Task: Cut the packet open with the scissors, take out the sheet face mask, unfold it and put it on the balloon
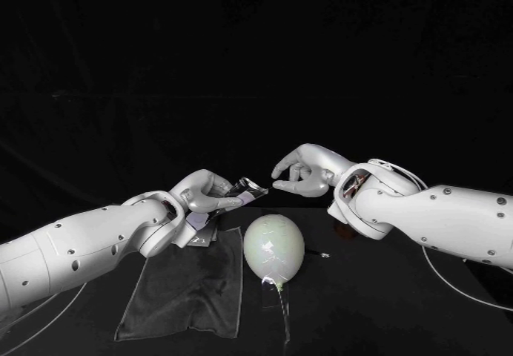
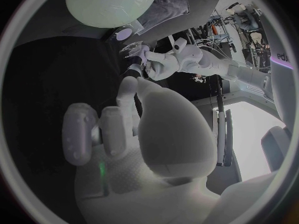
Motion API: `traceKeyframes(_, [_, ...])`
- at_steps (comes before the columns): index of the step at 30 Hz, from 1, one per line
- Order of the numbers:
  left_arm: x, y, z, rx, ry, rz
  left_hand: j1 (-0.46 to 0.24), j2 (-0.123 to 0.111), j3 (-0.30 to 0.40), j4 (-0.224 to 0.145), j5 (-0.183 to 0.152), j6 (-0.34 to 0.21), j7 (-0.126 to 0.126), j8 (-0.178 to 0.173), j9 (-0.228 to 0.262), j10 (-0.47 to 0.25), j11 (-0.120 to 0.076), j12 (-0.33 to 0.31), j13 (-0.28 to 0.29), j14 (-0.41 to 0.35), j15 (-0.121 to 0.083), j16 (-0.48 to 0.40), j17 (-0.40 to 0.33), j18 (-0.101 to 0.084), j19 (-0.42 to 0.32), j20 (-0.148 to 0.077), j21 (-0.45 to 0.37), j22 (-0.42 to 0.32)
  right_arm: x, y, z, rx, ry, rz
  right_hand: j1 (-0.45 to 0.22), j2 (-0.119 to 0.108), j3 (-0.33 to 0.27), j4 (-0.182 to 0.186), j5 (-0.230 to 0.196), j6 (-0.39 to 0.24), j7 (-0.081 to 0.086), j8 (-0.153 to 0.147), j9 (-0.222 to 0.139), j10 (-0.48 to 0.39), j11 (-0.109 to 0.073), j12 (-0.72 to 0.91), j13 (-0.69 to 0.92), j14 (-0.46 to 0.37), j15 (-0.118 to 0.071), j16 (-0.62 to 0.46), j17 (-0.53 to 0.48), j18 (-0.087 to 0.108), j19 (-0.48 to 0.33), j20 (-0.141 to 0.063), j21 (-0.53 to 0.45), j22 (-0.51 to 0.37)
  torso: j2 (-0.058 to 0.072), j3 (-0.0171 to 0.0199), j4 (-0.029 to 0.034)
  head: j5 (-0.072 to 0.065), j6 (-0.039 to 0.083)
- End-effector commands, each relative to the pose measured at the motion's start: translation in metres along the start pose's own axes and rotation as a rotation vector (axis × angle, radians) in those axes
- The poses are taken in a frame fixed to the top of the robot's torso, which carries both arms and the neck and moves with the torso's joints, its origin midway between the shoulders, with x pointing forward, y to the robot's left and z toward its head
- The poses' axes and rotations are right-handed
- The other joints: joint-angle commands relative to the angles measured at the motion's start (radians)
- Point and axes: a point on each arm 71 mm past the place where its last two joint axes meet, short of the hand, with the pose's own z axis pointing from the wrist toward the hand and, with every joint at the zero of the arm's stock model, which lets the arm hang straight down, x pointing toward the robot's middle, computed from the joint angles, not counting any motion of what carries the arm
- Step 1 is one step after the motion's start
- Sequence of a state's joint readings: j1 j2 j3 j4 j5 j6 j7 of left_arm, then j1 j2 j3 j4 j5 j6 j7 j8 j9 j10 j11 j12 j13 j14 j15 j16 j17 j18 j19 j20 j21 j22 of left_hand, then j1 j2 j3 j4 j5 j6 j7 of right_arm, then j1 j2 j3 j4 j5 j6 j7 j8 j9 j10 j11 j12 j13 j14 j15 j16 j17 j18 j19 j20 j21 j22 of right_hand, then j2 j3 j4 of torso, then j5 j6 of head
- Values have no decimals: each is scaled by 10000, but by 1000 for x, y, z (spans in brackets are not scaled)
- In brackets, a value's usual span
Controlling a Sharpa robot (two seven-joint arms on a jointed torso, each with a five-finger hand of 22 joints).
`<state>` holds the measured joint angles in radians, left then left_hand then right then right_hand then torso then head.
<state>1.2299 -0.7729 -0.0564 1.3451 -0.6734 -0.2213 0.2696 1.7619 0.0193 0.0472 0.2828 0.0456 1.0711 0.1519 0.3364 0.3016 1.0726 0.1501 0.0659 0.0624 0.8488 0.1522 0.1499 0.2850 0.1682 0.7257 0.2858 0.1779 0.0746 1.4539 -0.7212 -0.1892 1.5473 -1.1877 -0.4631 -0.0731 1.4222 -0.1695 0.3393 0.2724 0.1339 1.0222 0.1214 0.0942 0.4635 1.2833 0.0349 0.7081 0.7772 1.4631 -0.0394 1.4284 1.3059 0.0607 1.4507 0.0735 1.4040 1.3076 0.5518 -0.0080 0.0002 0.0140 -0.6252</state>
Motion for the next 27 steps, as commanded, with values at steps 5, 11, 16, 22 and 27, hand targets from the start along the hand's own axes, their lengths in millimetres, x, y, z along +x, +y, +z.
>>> traceKeyframes(5, [5, -7, 2, 333, 197, -248, 98, 26, 81, -9, 23, -32, 51, 20, 103, 67, 11, -44, -14, 66, -20, -40, -15, 65, 46, 59, -5, -14, 10, 6, 5, -295, 222, -836, -67, -11, 161, -70, 14, -20, 41, -80, 54, 456, 13, 1595, 1580, 769, 58, 610, 1127, -247, 345, 7, 474, 1474, 7, 3, 4, -55, -56])
traceKeyframes(11, [7, -9, 3, 373, 276, -291, 101, 28, 85, -8, 22, -36, 55, 21, 103, 66, 10, -45, -14, 65, -19, -43, -18, 62, 47, 59, -7, -15, 15, 10, 9, -453, 324, -979, -62, 14, 219, -108, -8, 22, 31, -71, 83, 484, 7, 1909, 1926, 783, 61, 675, 1226, -271, 403, 14, 565, 1570, 7, -5, 13, -66, -92])
traceKeyframes(16, [8, -10, 3, 392, 321, -308, 101, 28, 85, -8, 22, -36, 55, 21, 103, 66, 10, -45, -14, 65, -19, -43, -18, 62, 47, 59, -7, -15, 17, 12, 10, -502, 374, -1006, -44, 66, 281, -144, -10, 82, 13, -45, 112, 522, -4, 2125, 2158, 788, 56, 709, 1280, -283, 430, 13, 609, 1619, -9, -11, 16, -62, -118])
traceKeyframes(22, [8, -10, 3, 411, 348, -313, 108, 31, 96, -6, 23, -46, 62, 24, 106, 63, 12, -47, -14, 62, -17, -52, -23, 54, 46, 59, -11, -18, 20, 14, 11, -558, 503, -1071, -29, 82, 316, -179, -20, 140, -7, -16, 137, 541, -18, 2239, 2288, 792, 47, 730, 1316, -290, 446, 9, 637, 1650, -7, -12, 15, -73, -130])
traceKeyframes(27, [9, -10, 2, 426, 370, -323, 108, 31, 96, -6, 23, -46, 62, 24, 106, 63, 12, -47, -14, 62, -17, -52, -23, 54, 46, 59, -11, -18, 21, 13, 11, -536, 611, -1166, 25, 117, 385, -256, -50, 238, -45, 38, 179, 567, -47, 2379, 2450, 797, 28, 755, 1359, -300, 469, -3, 675, 1693, -5, -12, 20, -63, -150])
